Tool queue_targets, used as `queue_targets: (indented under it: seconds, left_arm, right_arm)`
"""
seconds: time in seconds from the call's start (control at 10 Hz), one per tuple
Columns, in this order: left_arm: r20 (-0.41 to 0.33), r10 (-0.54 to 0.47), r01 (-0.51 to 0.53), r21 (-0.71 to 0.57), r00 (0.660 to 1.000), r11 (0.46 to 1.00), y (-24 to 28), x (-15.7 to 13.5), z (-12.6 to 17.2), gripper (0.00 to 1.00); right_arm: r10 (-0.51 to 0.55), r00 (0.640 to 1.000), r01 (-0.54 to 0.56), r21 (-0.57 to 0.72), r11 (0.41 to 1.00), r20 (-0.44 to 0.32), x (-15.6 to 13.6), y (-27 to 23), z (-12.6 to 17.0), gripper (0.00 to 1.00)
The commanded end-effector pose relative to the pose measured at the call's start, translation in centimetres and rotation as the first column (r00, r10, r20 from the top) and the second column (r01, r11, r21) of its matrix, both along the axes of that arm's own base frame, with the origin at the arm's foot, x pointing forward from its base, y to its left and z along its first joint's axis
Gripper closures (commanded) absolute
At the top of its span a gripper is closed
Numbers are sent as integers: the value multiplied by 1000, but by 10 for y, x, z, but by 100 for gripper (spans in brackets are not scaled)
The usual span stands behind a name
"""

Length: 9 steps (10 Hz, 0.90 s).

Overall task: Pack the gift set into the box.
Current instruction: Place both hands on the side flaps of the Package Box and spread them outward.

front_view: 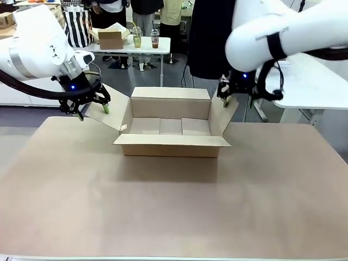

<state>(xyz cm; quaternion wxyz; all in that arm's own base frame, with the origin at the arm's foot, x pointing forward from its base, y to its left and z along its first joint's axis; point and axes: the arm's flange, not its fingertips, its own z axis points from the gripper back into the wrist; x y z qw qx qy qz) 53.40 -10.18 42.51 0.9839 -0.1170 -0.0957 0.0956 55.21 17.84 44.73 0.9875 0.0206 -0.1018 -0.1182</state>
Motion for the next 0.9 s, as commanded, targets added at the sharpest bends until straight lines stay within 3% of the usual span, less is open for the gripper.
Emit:
queue_targets:
  seconds: [0.0,0.2,0.5,0.6,0.8]
  left_arm:
    - [-5,14,-14,10,1000,1000,-1,-1,2,0]
    - [-5,14,-14,10,1000,1000,-1,-1,2,0]
    - [-5,14,-14,10,1000,1000,-1,-1,2,0]
    - [-5,14,-14,10,1000,1000,-1,-1,2,0]
    - [-5,14,-14,10,1000,1000,-1,-1,2,0]
  right_arm:
    - [76,997,-65,329,942,-23,-19,-36,-37,0]
    - [24,1000,-30,430,903,18,-30,-61,-51,0]
    - [20,995,-75,565,822,102,-39,-78,-62,0]
    - [-31,998,3,476,879,50,-22,-67,-46,0]
    - [-31,998,3,476,879,50,-22,-67,-46,0]
